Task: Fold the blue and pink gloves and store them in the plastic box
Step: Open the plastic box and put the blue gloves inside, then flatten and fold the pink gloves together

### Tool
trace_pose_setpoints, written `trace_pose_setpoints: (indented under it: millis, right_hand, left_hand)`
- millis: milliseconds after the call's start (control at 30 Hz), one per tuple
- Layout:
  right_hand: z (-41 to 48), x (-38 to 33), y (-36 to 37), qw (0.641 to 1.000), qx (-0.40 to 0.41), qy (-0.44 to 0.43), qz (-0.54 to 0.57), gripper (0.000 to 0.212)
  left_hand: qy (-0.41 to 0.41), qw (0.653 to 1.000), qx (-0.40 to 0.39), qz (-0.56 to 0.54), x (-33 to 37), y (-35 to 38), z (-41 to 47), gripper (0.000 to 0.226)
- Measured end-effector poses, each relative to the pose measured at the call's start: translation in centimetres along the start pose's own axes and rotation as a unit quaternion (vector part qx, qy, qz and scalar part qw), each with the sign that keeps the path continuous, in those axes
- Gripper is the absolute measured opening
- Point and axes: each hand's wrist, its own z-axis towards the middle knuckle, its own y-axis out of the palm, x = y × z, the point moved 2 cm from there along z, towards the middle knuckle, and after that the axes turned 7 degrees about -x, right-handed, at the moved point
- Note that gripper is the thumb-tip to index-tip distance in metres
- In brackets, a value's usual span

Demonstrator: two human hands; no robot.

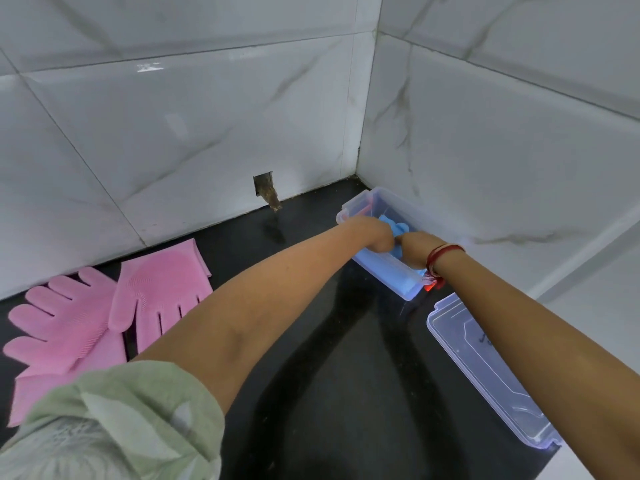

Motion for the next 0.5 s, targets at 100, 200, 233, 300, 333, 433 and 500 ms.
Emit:
trace_pose_setpoints:
  millis: [100,200,233,300,333,433,500]
  right_hand:
    - [-1.2,0.7,-0.8,0.998,0.047,-0.016,0.028,0.04]
    - [-3.5,1.0,-2.1,0.974,0.193,-0.035,0.117,0.041]
    - [-4.4,0.8,-2.4,0.953,0.256,-0.056,0.15,0.038]
    - [-6.4,-0.7,-2.6,0.901,0.358,-0.114,0.217,0.027]
    - [-7.3,-1.9,-2.4,0.882,0.38,-0.14,0.242,0.022]
    - [-8.0,-7.1,-0.8,0.872,0.346,-0.209,0.276,0.015]
    - [-7.6,-11.6,0.9,0.878,0.289,-0.277,0.263,0.017]
  left_hand:
    - [0.064,0.994,0.09,-0.024,-0.6,-0.1,-2.7,0.038]
    - [0.143,0.956,0.245,-0.077,-3.1,0.7,-7.9,0.038]
    - [0.159,0.941,0.278,-0.112,-4.4,1.6,-10.0,0.038]
    - [0.157,0.921,0.319,-0.16,-7.7,4.4,-14.3,0.039]
    - [0.135,0.92,0.332,-0.158,-9.6,6.0,-16.3,0.041]
    - [-0.006,0.945,0.306,-0.118,-15.9,10.6,-20.6,0.053]
    - [-0.096,0.955,0.264,-0.1,-19.8,12.6,-22.3,0.065]
